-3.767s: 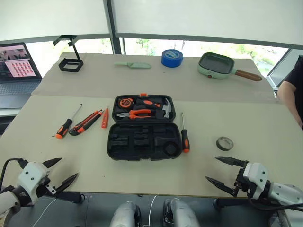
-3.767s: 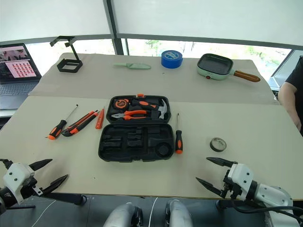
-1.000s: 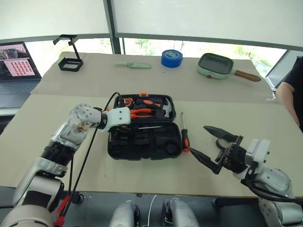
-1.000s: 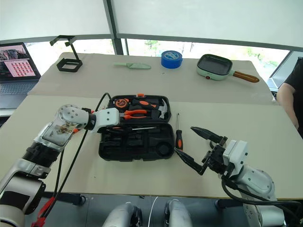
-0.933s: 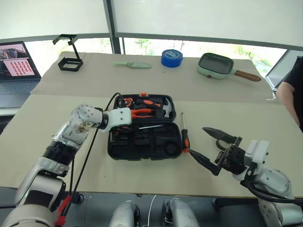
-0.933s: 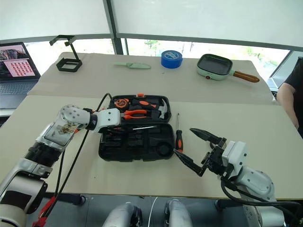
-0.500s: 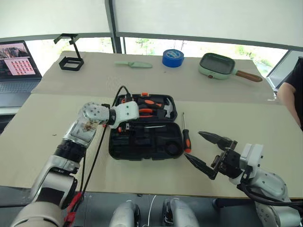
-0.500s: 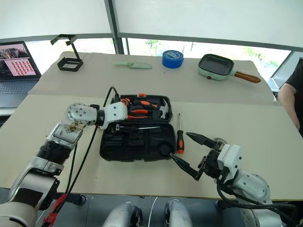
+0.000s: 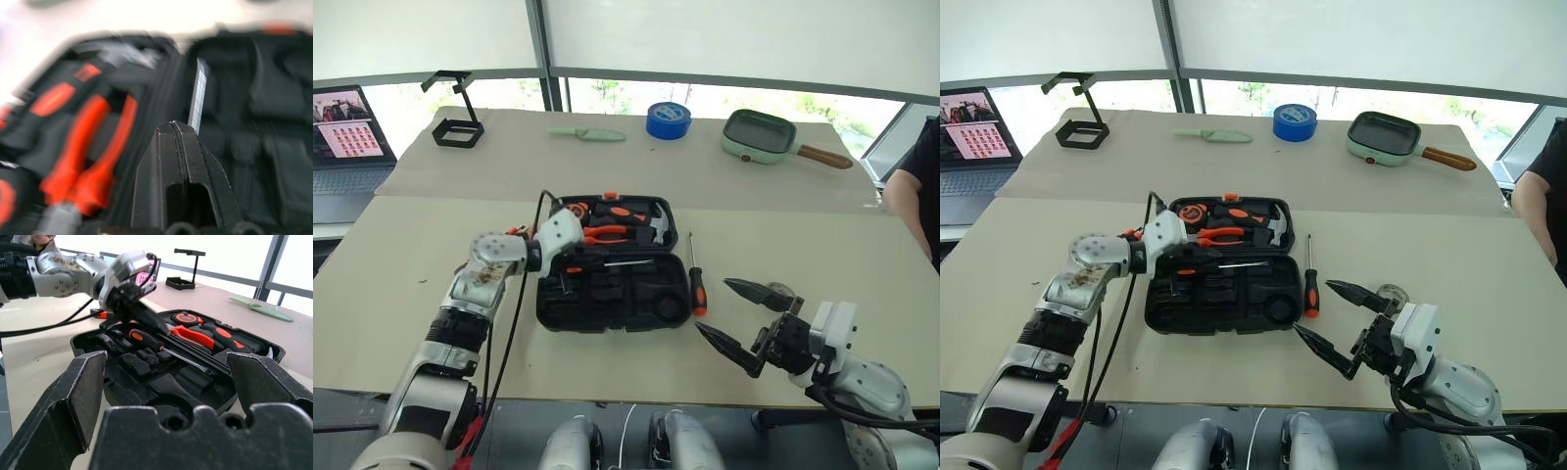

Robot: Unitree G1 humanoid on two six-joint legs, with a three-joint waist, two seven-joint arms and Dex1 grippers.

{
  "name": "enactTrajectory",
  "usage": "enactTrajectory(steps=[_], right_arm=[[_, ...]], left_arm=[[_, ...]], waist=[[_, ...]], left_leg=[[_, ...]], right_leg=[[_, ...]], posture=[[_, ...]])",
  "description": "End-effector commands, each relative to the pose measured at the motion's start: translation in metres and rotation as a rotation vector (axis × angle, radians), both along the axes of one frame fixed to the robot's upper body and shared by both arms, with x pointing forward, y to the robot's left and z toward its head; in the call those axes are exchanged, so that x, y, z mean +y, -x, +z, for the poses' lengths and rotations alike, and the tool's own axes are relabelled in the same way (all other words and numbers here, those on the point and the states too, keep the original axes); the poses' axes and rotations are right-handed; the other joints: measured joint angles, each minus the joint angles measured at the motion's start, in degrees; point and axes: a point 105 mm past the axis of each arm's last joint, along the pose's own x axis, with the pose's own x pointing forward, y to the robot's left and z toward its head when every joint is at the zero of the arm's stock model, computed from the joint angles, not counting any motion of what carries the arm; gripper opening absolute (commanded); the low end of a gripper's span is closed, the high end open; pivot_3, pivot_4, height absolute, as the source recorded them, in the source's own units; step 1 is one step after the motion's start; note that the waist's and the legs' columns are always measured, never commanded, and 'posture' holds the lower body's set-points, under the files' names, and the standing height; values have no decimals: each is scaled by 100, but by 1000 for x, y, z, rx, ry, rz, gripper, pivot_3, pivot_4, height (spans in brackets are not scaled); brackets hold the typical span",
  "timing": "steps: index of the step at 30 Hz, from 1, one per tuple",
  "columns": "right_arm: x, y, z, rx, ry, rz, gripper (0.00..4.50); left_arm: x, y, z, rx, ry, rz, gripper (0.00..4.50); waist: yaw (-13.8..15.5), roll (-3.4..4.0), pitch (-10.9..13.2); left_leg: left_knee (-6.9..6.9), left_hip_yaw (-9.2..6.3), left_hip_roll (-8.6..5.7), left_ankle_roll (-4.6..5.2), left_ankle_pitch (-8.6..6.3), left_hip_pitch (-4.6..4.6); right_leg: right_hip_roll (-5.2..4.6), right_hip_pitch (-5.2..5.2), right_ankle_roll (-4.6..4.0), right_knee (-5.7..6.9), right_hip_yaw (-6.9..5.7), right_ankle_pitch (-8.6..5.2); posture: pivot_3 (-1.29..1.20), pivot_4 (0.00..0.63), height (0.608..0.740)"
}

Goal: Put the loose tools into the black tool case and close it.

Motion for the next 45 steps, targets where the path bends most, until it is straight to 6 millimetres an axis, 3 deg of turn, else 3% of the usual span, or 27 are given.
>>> enactTrajectory(steps=[1,6,11,16,17,19,24,27,30,35,40,42,45], right_arm=[[-3,3,11,-40,11,-6,4500],[-4,6,9,-35,11,-15,4500],[-7,8,6,-27,11,-38,4500],[-35,6,2,8,-4,-201,4500],[-44,8,-3,34,8,-250,4500],[-59,15,-13,85,37,-324,4500],[-95,38,-43,239,127,-469,4500],[-124,52,-54,269,156,-544,4500],[-142,61,-66,291,177,-570,4500],[-114,42,-48,258,126,-415,4500],[-71,-10,-15,311,38,-259,4500],[-55,-25,-17,371,160,-212,4500],[-48,-50,-16,435,233,-254,4500]], left_arm=[[0,-8,-5,-19,-4,68,68],[-10,-8,-17,38,0,102,68],[-20,6,-28,115,-11,45,68],[-22,6,15,25,268,10,68],[-17,10,27,-5,328,-19,595],[-8,24,44,-46,416,-110,1143],[31,58,44,50,379,-212,3058],[70,70,45,12,365,-167,4226],[98,79,41,34,335,-87,4423],[93,95,40,-19,358,-91,4423],[75,105,40,9,413,-126,4423],[71,106,39,5,424,-127,4423],[67,106,41,-21,423,-134,4423]], waist=[[16,1,-1],[45,5,-4],[75,24,-16],[116,27,-17],[117,26,-17],[119,25,-16],[49,39,-22],[6,47,-25],[-13,49,-24],[-9,76,-17],[-57,75,-15],[-23,80,-14],[13,79,-14]], left_leg=[[0,-1,0,1,0,1],[0,-1,0,45,-26,8],[5,-1,0,48,-28,15],[4,-1,0,47,-28,11],[6,-1,0,24,-15,6],[5,0,0,18,-11,-1],[2,0,7,3,-5,2],[-5,0,6,49,-32,12],[-5,-2,7,50,-35,15],[-16,-3,6,51,-36,16],[-17,2,7,44,-32,21],[-20,4,5,41,-30,23],[-38,3,6,32,-24,21]], right_leg=[[-2,1,0,0,0,0],[-6,8,4,1,2,2],[-10,16,7,0,2,2],[-12,14,10,-1,3,0],[-13,11,10,-1,3,0],[-12,4,10,-2,2,0],[-26,1,8,-1,8,-2],[-27,4,13,-4,12,-4],[-31,2,13,-5,14,-5],[-43,2,13,-11,25,-5],[-37,0,15,-6,42,-2],[-36,-1,14,-3,45,-2],[-23,-8,6,-10,38,-5]], posture=[[0,150,740],[0,150,740],[0,150,740],[0,150,740],[0,150,740],[0,150,740],[0,150,740],[0,150,740],[0,150,740],[0,150,740],[0,150,740],[0,150,740],[0,150,740]])
